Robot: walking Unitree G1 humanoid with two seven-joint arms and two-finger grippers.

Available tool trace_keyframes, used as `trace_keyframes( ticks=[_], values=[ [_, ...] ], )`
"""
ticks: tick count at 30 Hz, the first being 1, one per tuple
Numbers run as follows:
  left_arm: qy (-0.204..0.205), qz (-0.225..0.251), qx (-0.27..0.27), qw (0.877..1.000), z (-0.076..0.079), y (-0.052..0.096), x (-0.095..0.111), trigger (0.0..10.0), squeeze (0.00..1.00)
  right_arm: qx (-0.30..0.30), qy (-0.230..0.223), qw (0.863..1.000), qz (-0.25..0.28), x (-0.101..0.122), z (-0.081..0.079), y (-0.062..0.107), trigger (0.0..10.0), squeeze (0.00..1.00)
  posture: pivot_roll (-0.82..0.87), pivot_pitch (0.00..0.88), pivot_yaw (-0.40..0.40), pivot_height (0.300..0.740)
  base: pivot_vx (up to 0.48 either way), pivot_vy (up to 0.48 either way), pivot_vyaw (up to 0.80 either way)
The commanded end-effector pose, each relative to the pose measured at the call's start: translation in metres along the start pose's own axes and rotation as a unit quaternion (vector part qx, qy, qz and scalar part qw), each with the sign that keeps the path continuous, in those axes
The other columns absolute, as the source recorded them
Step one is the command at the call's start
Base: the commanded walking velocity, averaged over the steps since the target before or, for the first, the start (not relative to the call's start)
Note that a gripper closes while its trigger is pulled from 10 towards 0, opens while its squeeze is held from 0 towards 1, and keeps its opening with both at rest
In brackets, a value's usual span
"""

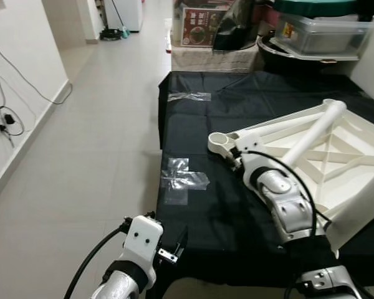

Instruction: Building children table

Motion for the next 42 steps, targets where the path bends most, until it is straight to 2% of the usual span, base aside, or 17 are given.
trace_keyframes(
  ticks=[1, 4, 5, 13, 15, 22, 23, 26, 27, 31, 33, 35, 38, 39, 40, 41, 42],
  values=[
    [0.005, -0.017, 0.002, 1.000, 0.002, 0.006, -0.005, 10.0, 0.00, 0.004, -0.014, 0.999, -0.037, -0.008, 0.017, -0.003, 10.0, 0.00, 0.06, 0.214, -0.060, 0.740, 0.000, 0.000, 0.00],
    [0.008, -0.018, 0.001, 1.000, 0.003, 0.007, -0.005, 10.0, 0.00, 0.017, -0.020, 0.998, -0.052, -0.011, 0.021, -0.004, 10.0, 0.00, 0.06, 0.219, -0.062, 0.740, 0.000, 0.000, 0.00],
    [0.010, -0.020, 0.001, 1.000, 0.003, 0.008, -0.005, 10.0, 0.00, 0.039, -0.027, 0.997, -0.064, -0.014, 0.021, -0.004, 10.0, 0.00, 0.06, 0.226, -0.063, 0.740, 0.000, 0.000, 0.00],
    [0.014, -0.022, 0.003, 1.000, 0.006, 0.010, -0.004, 10.0, 0.00, 0.063, -0.031, 0.992, -0.101, -0.027, 0.028, -0.006, 10.0, 0.00, 0.05, 0.237, -0.072, 0.740, 0.000, 0.000, 0.00],
    [0.016, -0.023, 0.004, 1.000, 0.007, 0.010, -0.004, 10.0, 0.00, 0.088, -0.045, 0.988, -0.120, -0.033, 0.026, -0.007, 10.0, 0.00, 0.05, 0.236, -0.072, 0.740, 0.000, 0.000, 0.00],
    [0.018, -0.024, 0.005, 1.000, 0.008, 0.010, -0.003, 10.0, 0.00, 0.137, -0.042, 0.977, -0.161, -0.045, 0.025, -0.006, 10.0, 0.00, 0.04, 0.228, -0.077, 0.740, 0.000, 0.000, 0.00],
    [0.019, -0.024, 0.005, 1.000, 0.008, 0.009, -0.003, 10.0, 0.00, 0.146, -0.034, 0.975, -0.164, -0.046, 0.027, -0.005, 4.7, 0.00, 0.04, 0.227, -0.077, 0.740, 0.000, 0.000, 0.00],
    [0.019, -0.024, 0.006, 1.000, 0.008, 0.009, -0.003, 10.0, 0.00, 0.152, -0.026, 0.974, -0.168, -0.047, 0.030, -0.004, 4.7, 0.00, 0.04, 0.226, -0.078, 0.740, 0.000, 0.000, 0.00],
    [0.019, -0.024, 0.006, 1.000, 0.007, 0.009, -0.003, 10.0, 0.00, 0.160, -0.020, 0.973, -0.168, -0.046, 0.032, -0.003, 0.0, 0.00, 0.03, 0.222, -0.080, 0.740, 0.000, 0.000, 0.00],
    [0.019, -0.024, 0.006, 1.000, 0.007, 0.008, -0.003, 10.0, 0.00, 0.187, 0.012, 0.971, -0.149, -0.036, 0.037, -0.003, 0.0, 0.00, 0.03, 0.215, -0.080, 0.740, 0.000, 0.000, 0.00],
    [0.018, -0.023, 0.007, 1.000, 0.007, 0.008, -0.003, 10.0, 0.00, 0.230, 0.036, 0.965, -0.123, -0.027, 0.032, -0.002, 0.0, 0.00, 0.04, 0.212, -0.080, 0.740, 0.000, 0.000, 0.00],
    [0.018, -0.023, 0.007, 1.000, 0.007, 0.008, -0.003, 10.0, 0.00, 0.243, 0.044, 0.962, -0.115, -0.024, 0.030, -0.001, 0.0, 0.00, 0.04, 0.212, -0.080, 0.740, 0.000, 0.000, 0.00],
    [0.017, -0.024, 0.009, 1.000, 0.007, 0.008, -0.003, 10.0, 0.00, 0.343, 0.084, 0.932, -0.085, -0.017, 0.011, 0.010, 0.0, 0.00, 0.04, 0.206, -0.081, 0.740, 0.000, 0.000, 0.00],
    [0.017, -0.024, 0.009, 1.000, 0.007, 0.008, -0.003, 10.0, 0.00, 0.343, 0.084, 0.932, -0.085, -0.017, 0.011, 0.010, 0.0, 0.00, 0.04, 0.206, -0.081, 0.740, 0.000, 0.000, 0.00],
    [0.017, -0.024, 0.009, 1.000, 0.007, 0.008, -0.004, 10.0, 0.00, 0.378, 0.095, 0.918, -0.078, -0.018, 0.004, 0.016, 0.0, 0.00, 0.04, 0.204, -0.081, 0.740, 0.000, 0.000, 0.00],
    [0.017, -0.024, 0.009, 1.000, 0.007, 0.008, -0.004, 10.0, 0.00, 0.378, 0.095, 0.918, -0.078, -0.018, 0.004, 0.016, 0.0, 0.00, 0.04, 0.204, -0.081, 0.740, 0.000, 0.000, 0.00],
    [0.017, -0.024, 0.009, 1.000, 0.007, 0.008, -0.004, 10.0, 0.00, 0.408, 0.114, 0.903, -0.070, -0.019, -0.002, 0.021, 0.0, 0.00, 0.03, 0.201, -0.079, 0.740, 0.000, 0.000, 0.00]
  ],
)
Point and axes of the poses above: a point about 5 cm out from each wrist's last joint towards the gripper, its own y axis pointing back from the gripper into the wrist, its own x axis along the axis of the wrist's last joint, z = x × y, the point moved 4 cm from there along -y, pointing out of the wrist towards the gripper, and after that the axes turned 13 degrees about y, right-handed, at the moved point
